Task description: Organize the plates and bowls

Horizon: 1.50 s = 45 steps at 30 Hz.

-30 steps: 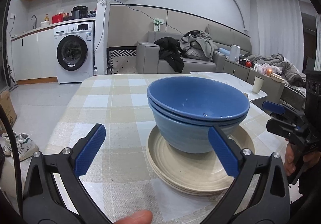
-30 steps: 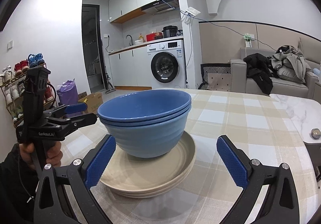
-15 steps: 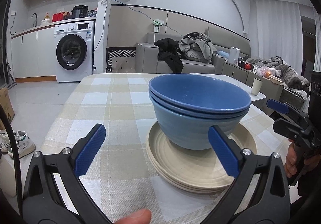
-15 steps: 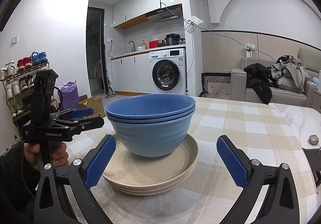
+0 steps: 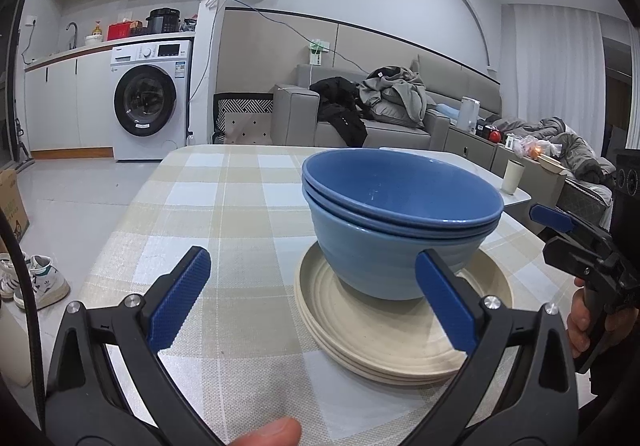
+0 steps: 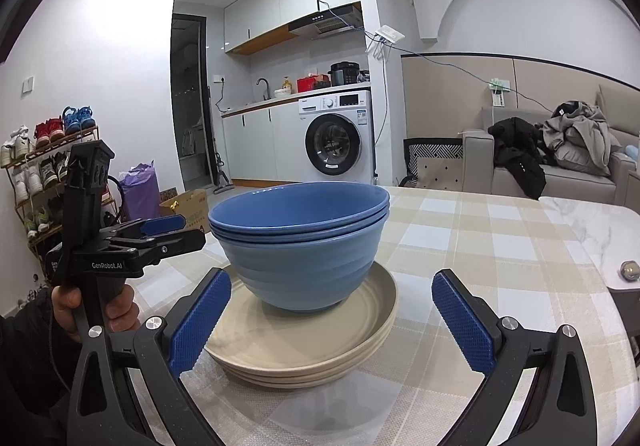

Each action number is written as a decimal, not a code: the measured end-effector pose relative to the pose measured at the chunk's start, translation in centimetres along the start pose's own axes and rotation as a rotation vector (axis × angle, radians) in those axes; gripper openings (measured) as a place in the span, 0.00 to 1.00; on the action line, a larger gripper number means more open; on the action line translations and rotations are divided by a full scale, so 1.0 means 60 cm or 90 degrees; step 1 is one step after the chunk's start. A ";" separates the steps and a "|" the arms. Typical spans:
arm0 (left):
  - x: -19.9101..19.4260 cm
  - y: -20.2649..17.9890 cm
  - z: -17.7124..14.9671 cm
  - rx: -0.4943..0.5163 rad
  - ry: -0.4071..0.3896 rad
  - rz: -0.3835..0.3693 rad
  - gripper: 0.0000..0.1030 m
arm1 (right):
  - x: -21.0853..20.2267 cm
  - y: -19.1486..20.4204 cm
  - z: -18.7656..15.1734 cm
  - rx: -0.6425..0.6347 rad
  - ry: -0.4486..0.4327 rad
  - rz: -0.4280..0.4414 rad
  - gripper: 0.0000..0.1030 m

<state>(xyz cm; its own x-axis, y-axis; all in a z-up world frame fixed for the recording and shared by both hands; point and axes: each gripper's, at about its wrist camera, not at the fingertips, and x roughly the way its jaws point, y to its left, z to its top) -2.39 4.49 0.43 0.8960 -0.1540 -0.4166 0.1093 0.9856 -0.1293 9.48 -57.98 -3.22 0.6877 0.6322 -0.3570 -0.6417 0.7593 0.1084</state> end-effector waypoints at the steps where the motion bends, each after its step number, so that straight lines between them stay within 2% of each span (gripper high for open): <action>1: -0.002 0.000 0.001 0.000 0.000 0.001 0.99 | 0.000 -0.001 0.000 0.001 0.001 0.001 1.00; 45: 0.007 0.001 0.000 0.001 -0.002 -0.001 0.99 | 0.007 -0.002 -0.002 0.001 0.004 0.006 1.00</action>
<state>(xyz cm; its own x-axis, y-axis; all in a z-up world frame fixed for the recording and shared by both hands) -2.00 4.48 0.24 0.8975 -0.1551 -0.4129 0.1116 0.9855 -0.1278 9.82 -57.85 -3.50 0.6790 0.6387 -0.3619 -0.6480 0.7531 0.1131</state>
